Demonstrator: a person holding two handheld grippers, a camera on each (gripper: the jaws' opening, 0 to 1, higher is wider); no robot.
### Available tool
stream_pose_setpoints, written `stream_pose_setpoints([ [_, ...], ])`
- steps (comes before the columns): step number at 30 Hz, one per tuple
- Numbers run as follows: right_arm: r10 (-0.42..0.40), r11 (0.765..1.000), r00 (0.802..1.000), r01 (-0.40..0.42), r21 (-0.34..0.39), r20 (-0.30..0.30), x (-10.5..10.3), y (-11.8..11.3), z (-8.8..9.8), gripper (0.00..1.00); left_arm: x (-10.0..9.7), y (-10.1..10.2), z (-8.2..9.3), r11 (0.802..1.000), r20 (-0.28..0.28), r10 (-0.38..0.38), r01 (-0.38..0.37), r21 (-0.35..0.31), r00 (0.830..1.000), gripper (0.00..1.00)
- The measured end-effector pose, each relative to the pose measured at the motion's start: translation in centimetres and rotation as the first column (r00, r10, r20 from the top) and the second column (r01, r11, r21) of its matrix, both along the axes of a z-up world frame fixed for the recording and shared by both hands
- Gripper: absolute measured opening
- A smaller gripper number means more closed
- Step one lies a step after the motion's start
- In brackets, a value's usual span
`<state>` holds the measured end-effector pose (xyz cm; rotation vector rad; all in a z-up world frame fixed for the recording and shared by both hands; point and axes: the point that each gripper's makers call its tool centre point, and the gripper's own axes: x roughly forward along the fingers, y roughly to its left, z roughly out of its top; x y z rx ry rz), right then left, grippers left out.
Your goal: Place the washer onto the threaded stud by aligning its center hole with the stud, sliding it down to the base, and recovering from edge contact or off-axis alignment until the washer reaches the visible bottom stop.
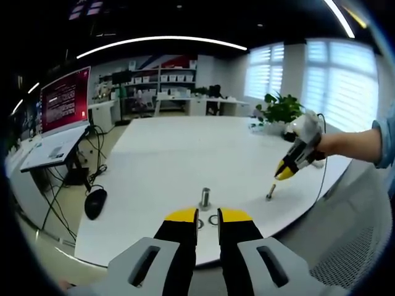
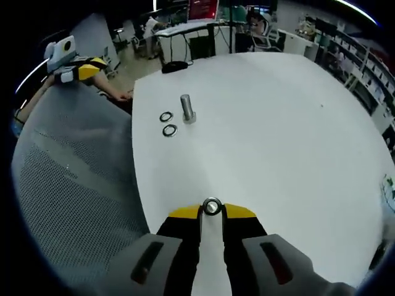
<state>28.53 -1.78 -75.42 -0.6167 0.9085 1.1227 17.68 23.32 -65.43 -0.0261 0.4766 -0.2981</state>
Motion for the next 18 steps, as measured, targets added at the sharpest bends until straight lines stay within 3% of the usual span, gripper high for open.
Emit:
stream_pose_setpoints([
  [9,0.108,0.989,0.992,-0.102,-0.105,0.061,0.0,0.2,-0.3,0.14,0.0,0.0,0.1,1.000,0.006,0.004,-0.004,-0.003,1.000,0.10],
  [18,0.137,0.981,0.990,-0.131,-0.143,0.032,-0.5,0.3,-1.4,0.14,0.0,0.0,0.1,1.000,0.004,0.001,-0.001,-0.003,1.000,0.10],
])
